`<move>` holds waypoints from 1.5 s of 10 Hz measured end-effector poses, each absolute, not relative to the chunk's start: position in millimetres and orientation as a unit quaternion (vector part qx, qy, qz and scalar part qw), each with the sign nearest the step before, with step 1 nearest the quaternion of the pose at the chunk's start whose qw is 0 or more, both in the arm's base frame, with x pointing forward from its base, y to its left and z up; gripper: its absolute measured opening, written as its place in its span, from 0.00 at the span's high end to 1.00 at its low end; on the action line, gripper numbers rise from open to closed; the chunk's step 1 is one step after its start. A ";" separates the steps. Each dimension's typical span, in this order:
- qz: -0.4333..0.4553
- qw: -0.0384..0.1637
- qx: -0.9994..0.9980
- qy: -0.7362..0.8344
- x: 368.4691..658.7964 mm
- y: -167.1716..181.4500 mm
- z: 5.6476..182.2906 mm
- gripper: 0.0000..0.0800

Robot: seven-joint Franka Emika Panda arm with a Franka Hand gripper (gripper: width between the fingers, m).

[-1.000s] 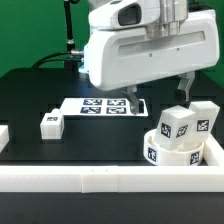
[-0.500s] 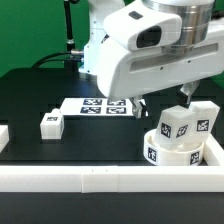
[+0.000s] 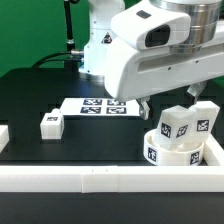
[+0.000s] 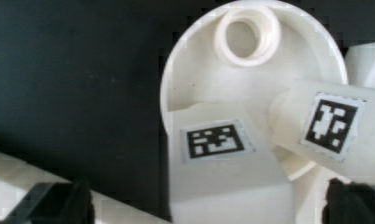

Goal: Assemble stool

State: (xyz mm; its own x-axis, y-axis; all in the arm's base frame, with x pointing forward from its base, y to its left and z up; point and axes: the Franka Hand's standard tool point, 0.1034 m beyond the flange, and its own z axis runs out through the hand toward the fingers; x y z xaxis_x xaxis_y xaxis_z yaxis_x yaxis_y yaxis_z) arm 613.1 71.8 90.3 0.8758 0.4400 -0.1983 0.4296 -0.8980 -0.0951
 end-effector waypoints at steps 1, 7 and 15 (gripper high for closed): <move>0.106 0.023 -0.968 -0.225 613.4 71.5 87.7 0.19; 0.104 0.018 -0.977 -0.184 613.5 70.5 85.0 0.58; 0.076 -0.027 -0.948 0.307 608.8 96.7 84.9 0.58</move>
Offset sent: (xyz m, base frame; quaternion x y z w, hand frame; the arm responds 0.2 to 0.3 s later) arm 0.0003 0.0028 -0.0020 -0.0280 -0.0002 -0.0376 0.9989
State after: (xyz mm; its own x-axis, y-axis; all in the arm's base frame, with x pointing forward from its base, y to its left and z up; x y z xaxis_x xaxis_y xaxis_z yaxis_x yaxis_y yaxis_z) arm 608.8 96.7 84.9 0.7998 -0.5863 -0.1286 -0.5781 -0.8101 0.0976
